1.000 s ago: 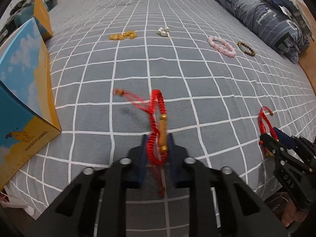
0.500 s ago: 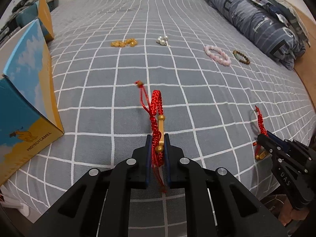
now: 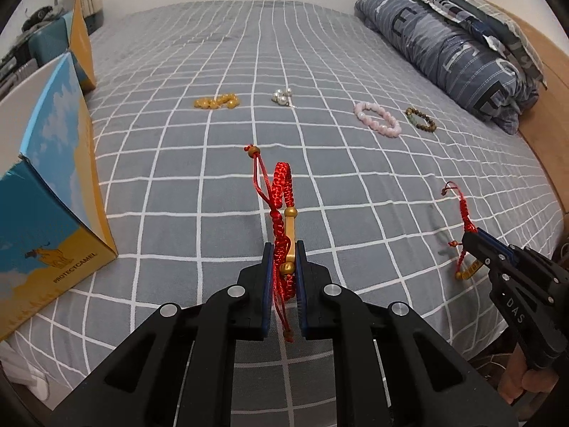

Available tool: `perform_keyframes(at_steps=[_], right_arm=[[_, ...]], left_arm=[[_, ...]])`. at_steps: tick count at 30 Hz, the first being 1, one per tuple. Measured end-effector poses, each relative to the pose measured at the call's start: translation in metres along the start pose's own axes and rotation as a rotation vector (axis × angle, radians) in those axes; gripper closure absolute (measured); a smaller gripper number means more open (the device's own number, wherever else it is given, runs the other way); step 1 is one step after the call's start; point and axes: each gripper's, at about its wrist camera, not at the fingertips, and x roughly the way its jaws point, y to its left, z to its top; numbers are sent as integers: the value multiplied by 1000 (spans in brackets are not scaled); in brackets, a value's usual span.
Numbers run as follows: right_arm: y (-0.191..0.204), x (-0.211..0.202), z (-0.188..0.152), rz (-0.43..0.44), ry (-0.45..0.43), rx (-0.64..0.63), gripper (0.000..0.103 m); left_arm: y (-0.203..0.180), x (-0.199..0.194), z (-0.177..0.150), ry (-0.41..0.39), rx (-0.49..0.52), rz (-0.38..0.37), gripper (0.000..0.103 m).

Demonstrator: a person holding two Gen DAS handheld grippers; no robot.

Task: Organize jewelry
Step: 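Lift both red cord bracelets and carry them over the white box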

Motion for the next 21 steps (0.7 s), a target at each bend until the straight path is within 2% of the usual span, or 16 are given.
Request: perform_keyframes(at_steps=[6,9,12,14,21], right_arm=[[1,-6,1,-7,-44,5,95],[2,-9,3,-12,-71,12,95],[4,-11,6,-24,-108,17,95],[5,-13,8,-37,-129,19,95],[7,-16,17,-67,-196,31,95]], left_arm=[[1,-12,2,-70,-5,2,93],[-1,-23,1,-150,4,55,92],[0,-27,2,-192,-10,80,92],[-1,-32,1,-237,-12,125,92],[5,-31,4,-286,-25,196,92]])
